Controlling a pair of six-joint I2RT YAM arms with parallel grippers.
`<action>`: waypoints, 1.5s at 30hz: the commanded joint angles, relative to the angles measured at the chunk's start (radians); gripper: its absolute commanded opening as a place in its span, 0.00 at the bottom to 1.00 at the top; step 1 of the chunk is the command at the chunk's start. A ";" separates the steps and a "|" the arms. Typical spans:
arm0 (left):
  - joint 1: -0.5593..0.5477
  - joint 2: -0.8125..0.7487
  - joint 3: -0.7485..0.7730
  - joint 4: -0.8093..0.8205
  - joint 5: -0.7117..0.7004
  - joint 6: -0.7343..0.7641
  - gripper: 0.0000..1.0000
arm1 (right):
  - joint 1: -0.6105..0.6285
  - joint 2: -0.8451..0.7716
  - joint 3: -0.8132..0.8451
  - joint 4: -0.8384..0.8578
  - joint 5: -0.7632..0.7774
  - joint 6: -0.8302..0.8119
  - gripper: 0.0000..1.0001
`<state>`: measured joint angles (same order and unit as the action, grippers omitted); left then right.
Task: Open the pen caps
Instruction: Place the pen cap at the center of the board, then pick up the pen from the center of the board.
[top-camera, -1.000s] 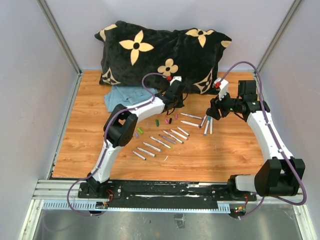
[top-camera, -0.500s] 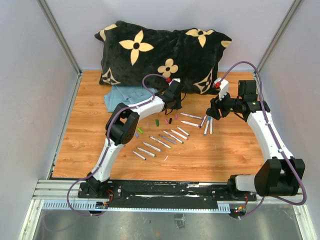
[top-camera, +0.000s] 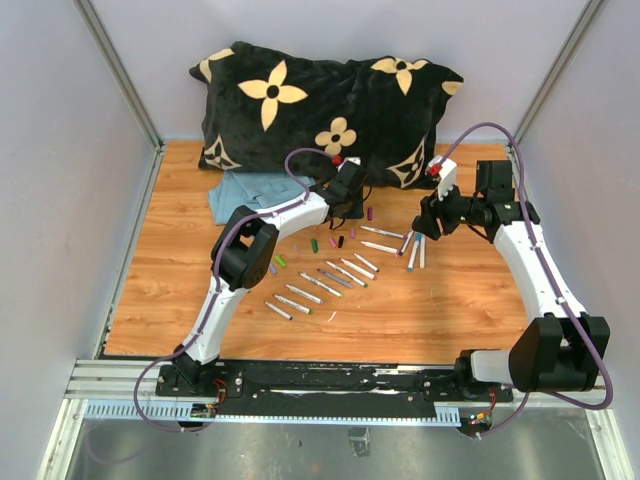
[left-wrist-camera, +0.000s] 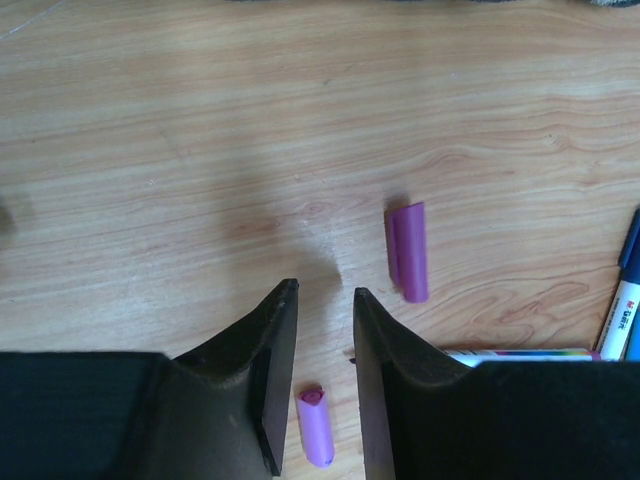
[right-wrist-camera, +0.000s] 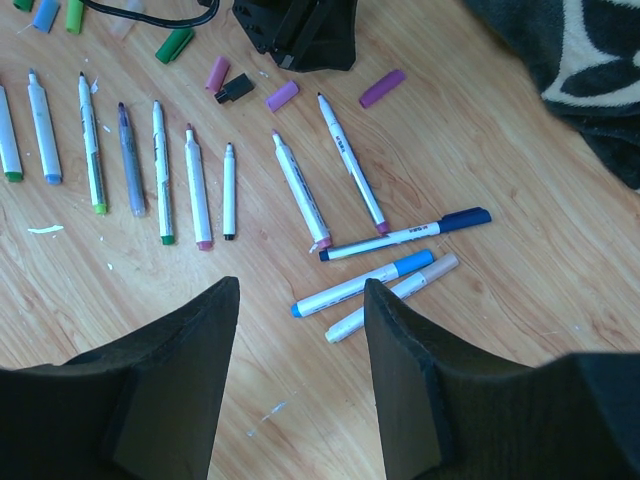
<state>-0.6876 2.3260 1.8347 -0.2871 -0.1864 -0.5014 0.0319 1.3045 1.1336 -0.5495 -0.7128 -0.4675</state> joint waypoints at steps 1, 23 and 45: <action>0.003 -0.036 0.044 -0.013 -0.006 0.011 0.34 | -0.023 0.016 -0.016 0.009 -0.030 0.022 0.54; 0.003 -0.996 -0.995 0.707 0.378 0.112 0.57 | -0.041 0.187 -0.013 0.055 0.179 0.159 0.52; 0.009 -1.823 -1.792 1.004 0.228 -0.086 0.99 | -0.027 0.480 0.077 -0.045 0.318 0.208 0.31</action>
<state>-0.6830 0.5701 0.0483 0.7094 0.0891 -0.5884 0.0063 1.7519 1.1725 -0.5602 -0.4271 -0.2783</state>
